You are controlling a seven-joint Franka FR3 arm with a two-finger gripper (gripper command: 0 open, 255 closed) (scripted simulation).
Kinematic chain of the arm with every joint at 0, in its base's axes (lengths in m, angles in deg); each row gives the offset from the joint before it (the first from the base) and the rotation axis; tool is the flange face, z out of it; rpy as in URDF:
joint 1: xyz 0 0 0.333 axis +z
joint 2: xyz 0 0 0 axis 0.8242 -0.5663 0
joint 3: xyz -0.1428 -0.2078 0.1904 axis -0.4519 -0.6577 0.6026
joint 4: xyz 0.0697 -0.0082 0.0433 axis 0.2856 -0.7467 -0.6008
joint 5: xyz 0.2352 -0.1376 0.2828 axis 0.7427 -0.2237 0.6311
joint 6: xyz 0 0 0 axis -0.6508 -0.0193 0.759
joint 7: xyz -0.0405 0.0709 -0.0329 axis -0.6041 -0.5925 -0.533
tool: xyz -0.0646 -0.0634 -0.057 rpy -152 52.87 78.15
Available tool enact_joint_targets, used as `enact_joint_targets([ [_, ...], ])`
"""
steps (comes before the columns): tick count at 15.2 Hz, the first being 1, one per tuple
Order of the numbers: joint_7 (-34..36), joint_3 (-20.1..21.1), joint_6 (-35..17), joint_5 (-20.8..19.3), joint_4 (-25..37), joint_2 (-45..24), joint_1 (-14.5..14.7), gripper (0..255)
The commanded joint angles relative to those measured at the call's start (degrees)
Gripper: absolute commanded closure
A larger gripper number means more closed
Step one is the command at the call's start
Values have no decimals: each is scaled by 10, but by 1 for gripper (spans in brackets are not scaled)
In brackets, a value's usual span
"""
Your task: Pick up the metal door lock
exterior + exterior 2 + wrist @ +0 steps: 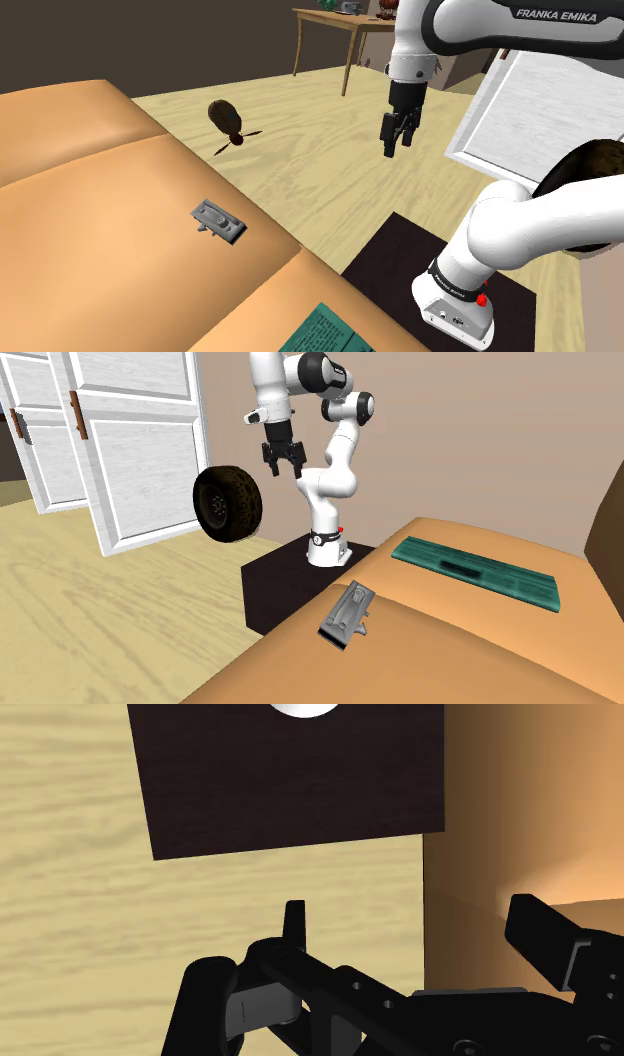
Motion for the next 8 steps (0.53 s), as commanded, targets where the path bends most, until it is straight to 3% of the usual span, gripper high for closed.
enact_joint_targets([
  [1, 0, 0, 0, 0, 0, 0, 0, 0],
  [8, 65, 59, -105, 64, -2, -80, 28, 0],
])
